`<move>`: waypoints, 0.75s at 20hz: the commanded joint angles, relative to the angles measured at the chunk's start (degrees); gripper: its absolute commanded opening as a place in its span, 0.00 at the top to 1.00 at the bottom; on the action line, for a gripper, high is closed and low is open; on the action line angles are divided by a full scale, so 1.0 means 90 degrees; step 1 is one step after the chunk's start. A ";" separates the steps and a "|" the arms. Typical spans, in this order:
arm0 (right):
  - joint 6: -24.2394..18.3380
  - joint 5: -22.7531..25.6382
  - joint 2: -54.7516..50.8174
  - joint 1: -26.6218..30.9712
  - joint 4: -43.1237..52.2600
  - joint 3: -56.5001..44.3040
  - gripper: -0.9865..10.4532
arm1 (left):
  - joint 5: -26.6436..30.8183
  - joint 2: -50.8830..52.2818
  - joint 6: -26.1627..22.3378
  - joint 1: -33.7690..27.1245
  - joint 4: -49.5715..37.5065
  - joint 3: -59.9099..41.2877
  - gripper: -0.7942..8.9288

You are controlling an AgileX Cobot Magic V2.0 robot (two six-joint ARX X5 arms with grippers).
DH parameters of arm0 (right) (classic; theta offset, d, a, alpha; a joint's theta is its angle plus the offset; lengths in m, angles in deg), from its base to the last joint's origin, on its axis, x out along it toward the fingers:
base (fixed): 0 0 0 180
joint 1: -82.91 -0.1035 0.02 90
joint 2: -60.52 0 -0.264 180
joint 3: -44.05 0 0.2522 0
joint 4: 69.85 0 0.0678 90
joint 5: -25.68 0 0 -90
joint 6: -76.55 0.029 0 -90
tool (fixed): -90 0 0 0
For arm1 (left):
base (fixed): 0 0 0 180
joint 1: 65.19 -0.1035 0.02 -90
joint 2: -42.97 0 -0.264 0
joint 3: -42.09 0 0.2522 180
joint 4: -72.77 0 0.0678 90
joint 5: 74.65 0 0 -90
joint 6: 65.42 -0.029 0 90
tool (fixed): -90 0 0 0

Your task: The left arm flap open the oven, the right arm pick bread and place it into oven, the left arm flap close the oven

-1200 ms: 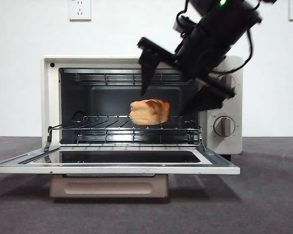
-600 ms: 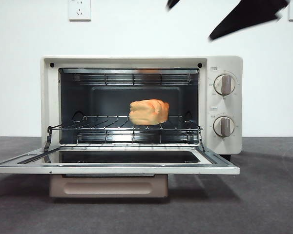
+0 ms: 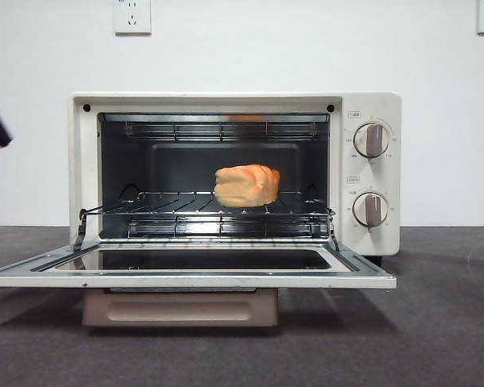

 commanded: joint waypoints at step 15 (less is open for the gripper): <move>0.0078 0.0359 -0.0736 -0.0053 -0.0512 0.0100 0.53 | -0.0483 -0.0253 0.1668 -0.0809 -0.3184 -0.2958 0.91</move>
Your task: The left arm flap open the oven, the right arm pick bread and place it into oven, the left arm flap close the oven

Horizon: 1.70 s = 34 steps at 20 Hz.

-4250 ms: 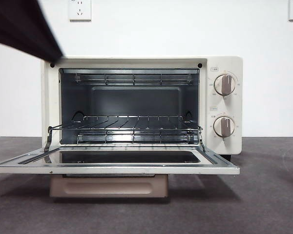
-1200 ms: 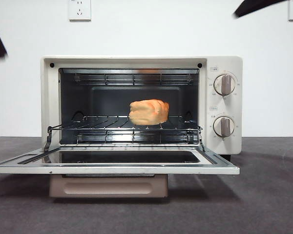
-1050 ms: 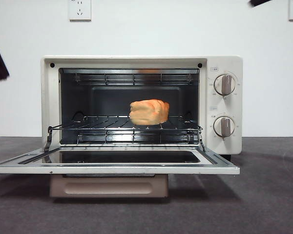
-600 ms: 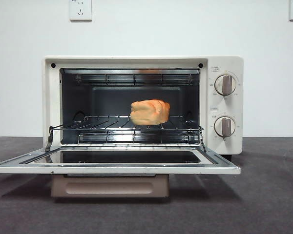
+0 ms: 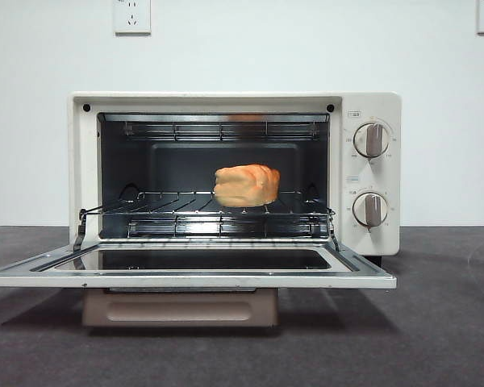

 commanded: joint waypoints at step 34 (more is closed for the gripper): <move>0.0393 0.0160 0.0015 -0.0058 0.0107 0.0100 0.53 | -0.0367 -0.0889 0.1161 0.0731 -0.0891 0.2565 0.91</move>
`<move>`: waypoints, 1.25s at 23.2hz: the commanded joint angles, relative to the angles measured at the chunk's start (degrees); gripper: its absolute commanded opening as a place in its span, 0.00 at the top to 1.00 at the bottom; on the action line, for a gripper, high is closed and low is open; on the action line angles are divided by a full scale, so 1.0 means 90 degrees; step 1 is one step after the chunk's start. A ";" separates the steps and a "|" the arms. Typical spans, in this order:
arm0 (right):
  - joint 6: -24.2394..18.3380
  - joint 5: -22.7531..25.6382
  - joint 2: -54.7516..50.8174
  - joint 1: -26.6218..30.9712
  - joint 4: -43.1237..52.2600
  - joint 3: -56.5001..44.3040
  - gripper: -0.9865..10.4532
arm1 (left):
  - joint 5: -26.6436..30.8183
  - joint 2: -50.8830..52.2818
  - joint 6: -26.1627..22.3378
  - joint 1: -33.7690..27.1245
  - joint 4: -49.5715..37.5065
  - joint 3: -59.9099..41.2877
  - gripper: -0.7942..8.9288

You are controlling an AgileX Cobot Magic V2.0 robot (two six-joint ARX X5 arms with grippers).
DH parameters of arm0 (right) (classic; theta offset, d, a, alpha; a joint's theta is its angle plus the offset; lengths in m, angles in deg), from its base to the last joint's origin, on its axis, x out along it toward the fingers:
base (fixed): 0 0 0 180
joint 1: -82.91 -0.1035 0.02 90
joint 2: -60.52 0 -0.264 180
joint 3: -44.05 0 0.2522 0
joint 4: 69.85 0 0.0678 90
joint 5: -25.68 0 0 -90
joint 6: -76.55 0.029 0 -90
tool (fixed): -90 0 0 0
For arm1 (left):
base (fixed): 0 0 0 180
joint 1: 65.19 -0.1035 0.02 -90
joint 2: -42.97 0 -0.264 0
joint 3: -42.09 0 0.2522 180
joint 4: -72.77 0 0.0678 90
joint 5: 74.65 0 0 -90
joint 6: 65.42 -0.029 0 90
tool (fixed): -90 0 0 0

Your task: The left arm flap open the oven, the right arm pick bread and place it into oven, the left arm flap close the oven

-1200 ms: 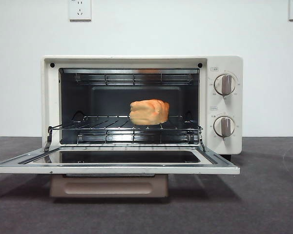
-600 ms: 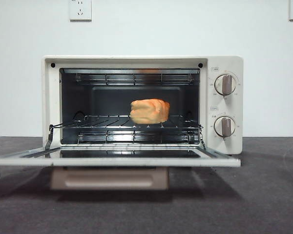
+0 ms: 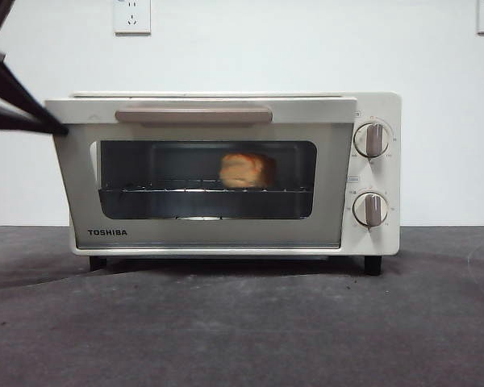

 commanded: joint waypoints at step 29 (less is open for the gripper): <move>0.0027 0.0024 0.0015 -0.0056 0.0877 0.0100 0.53 | 0.0330 0.2637 -0.4626 0.0988 0.3368 0.1853 0.91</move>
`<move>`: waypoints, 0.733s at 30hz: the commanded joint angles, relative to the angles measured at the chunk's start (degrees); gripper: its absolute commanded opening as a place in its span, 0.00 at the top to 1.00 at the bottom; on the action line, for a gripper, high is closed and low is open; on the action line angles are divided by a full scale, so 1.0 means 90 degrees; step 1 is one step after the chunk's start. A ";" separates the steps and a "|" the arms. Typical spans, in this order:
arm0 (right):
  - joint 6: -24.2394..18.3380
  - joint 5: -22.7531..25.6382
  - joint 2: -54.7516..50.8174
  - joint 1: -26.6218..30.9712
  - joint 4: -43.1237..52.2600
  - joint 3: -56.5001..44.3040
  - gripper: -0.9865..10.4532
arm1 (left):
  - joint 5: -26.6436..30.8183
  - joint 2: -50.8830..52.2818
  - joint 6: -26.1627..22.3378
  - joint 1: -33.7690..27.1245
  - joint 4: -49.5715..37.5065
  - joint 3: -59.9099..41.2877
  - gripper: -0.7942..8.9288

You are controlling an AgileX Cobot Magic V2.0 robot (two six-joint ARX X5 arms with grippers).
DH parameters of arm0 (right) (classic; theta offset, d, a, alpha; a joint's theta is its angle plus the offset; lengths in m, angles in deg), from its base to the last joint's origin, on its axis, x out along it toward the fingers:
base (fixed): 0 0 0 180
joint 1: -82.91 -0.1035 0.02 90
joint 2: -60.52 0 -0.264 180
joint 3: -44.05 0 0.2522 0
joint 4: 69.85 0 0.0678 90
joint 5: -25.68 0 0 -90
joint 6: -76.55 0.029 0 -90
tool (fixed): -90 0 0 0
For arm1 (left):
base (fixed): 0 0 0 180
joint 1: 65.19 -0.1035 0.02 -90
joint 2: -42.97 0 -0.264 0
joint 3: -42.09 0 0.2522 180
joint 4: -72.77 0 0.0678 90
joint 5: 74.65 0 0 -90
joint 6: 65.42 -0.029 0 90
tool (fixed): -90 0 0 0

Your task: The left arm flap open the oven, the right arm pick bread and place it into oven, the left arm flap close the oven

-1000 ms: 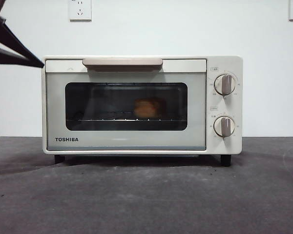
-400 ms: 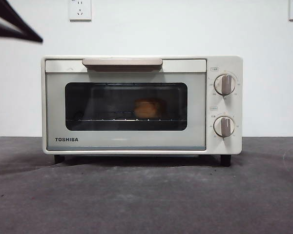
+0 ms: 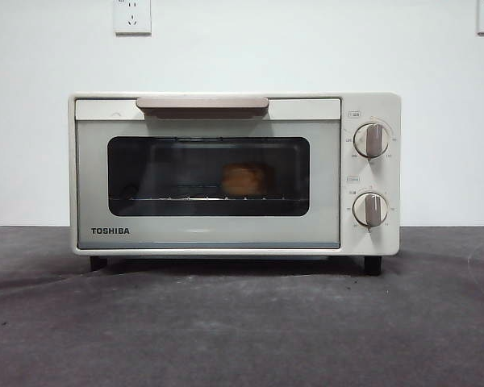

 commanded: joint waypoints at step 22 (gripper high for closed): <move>-0.0017 0.0022 0.0019 -0.0056 0.0092 0.0100 0.90 | 0.0891 0.1421 -0.0998 0.0289 0.0801 0.0131 0.91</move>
